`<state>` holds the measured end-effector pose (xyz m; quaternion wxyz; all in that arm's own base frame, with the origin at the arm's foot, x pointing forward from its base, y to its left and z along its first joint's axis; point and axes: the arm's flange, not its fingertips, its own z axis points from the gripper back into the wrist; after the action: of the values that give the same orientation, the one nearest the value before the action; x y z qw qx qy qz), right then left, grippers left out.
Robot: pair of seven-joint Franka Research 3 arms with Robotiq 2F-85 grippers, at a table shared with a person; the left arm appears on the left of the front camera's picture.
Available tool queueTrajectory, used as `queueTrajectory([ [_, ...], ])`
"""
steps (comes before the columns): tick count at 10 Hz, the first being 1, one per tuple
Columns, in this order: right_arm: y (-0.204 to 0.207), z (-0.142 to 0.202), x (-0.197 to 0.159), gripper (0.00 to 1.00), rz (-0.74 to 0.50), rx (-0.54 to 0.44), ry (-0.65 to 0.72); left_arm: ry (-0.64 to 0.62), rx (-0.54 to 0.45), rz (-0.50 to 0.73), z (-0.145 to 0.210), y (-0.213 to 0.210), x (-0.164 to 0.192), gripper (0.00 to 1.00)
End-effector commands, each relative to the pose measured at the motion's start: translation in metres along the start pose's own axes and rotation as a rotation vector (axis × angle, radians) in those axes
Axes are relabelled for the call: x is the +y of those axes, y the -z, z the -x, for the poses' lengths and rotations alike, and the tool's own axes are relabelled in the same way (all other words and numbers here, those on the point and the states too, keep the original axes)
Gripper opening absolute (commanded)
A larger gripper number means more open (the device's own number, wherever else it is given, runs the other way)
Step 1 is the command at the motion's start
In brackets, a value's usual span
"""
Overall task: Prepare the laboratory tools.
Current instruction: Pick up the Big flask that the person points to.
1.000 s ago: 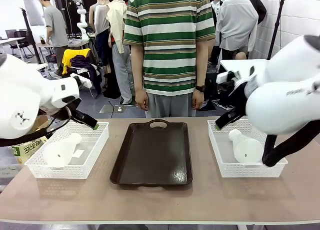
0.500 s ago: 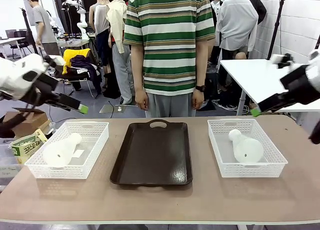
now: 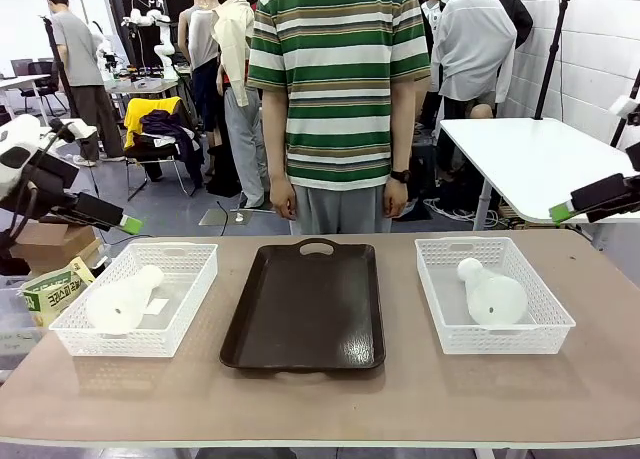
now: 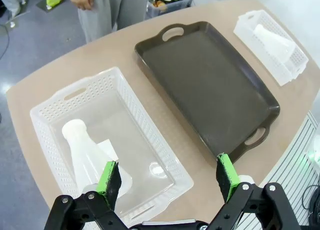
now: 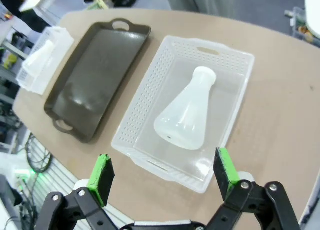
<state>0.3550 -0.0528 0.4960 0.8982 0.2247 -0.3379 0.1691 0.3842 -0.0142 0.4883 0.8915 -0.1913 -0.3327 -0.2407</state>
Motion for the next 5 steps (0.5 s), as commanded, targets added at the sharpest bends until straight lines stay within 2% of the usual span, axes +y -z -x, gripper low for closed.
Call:
queueTrajectory([
  [1,-0.0009,0.0247,0.0011,1.00,-0.046,-0.030,0.000,0.019,-0.007,0.029,0.0030,-0.0094,0.0095,1.00],
  [5,0.0050,0.0201,0.0055,1.00,-0.056,0.045,-0.015,0.051,0.001,0.074,0.0051,-0.0069,0.0022,1.00],
])
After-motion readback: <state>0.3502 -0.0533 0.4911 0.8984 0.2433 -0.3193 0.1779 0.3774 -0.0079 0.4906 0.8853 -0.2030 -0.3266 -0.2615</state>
